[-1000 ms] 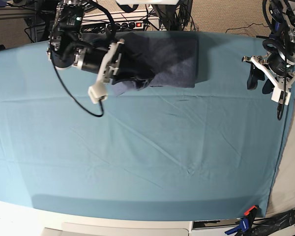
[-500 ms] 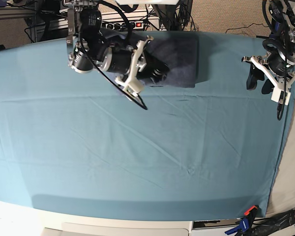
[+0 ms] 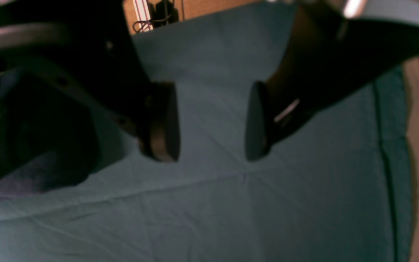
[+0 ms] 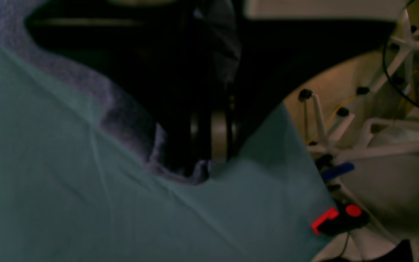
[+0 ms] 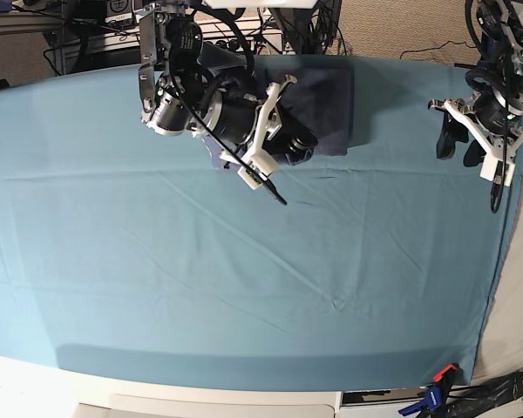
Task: Fold the T-shirt properly
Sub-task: 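Fold the pinched bundle end over onto the shirt with the right gripper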
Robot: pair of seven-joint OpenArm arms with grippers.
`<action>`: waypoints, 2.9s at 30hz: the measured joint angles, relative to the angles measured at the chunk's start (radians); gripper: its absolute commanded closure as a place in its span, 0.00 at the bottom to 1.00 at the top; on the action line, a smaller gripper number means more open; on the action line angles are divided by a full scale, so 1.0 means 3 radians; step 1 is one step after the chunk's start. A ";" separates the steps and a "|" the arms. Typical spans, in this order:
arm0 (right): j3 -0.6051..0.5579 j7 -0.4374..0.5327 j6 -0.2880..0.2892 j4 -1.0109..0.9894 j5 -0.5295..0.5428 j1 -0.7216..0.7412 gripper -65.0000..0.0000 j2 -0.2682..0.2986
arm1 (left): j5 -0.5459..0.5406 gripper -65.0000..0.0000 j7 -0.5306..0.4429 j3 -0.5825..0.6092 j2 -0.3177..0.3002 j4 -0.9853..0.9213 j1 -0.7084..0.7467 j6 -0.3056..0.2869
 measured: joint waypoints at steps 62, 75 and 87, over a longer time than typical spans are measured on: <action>-0.0458 0.0612 -0.0010 -0.0693 -0.0481 0.0877 0.83 -0.0289 | -0.0065 0.51 0.0001 0.0001 0.0000 0.0000 0.0000 -0.0053; -0.0437 0.0013 -0.0003 -0.0117 -0.0175 0.0870 0.83 -0.0289 | -0.0064 0.51 0.0001 0.0001 0.0000 0.0000 0.0001 -0.0053; 0.0532 -0.0113 0.0013 0.1116 -0.0261 0.0226 0.84 -0.0092 | -0.0064 0.51 0.0003 0.0000 0.0000 0.0000 0.0001 -0.0053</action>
